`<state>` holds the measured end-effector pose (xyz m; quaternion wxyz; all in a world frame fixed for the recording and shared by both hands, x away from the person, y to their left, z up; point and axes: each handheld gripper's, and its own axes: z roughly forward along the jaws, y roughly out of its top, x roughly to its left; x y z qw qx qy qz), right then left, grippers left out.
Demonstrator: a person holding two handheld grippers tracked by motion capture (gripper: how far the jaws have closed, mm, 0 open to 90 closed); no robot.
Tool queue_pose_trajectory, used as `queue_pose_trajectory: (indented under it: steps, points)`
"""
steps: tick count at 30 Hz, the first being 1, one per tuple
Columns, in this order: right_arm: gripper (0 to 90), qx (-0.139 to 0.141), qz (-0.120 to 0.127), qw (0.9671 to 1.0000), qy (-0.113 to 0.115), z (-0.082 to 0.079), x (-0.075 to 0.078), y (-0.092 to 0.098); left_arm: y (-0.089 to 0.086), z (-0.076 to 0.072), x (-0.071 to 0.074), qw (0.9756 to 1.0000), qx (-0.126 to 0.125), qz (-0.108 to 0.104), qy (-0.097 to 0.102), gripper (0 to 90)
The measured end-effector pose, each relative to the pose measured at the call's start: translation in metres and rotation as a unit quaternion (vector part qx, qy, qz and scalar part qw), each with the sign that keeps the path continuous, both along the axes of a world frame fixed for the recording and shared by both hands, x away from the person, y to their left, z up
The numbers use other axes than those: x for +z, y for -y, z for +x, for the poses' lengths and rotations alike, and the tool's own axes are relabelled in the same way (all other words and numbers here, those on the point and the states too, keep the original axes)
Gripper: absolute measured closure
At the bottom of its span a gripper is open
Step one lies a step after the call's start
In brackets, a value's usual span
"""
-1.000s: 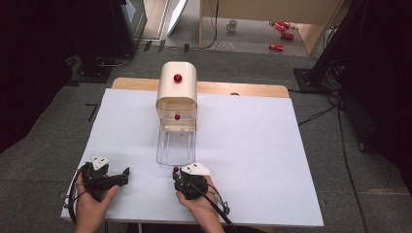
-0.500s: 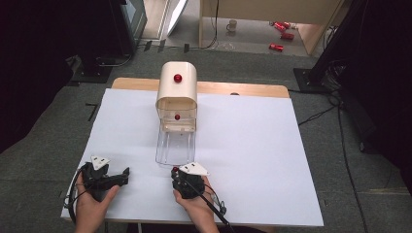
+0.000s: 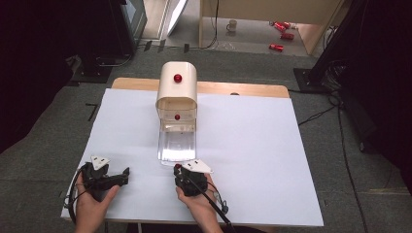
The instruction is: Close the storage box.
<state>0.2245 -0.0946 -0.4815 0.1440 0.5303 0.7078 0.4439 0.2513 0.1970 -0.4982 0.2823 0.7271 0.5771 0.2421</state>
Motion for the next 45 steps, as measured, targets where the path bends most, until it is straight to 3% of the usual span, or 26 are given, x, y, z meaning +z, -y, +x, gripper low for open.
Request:
queue_pose_trajectory:
  steps: [8,12,21,45]
  points:
    - [74.7,0.000,0.000,1.0000,0.003,0.009,0.008,0.001,0.000,0.000,0.000,1.0000,0.000,0.000,0.000,1.2]
    - [78.9,-0.002,0.003,1.0000,0.003,0.019,0.013,0.001,0.000,0.000,0.000,1.0000,0.000,0.000,0.000,1.3]
    - [78.3,-0.005,-0.002,1.0000,0.002,0.039,0.016,0.000,0.000,0.000,0.000,1.0000,0.000,0.000,0.000,1.3]
    - [71.5,-0.012,-0.005,0.9997,0.023,0.038,0.015,-0.010,0.000,0.000,0.000,1.0000,0.000,0.000,0.000,1.3]
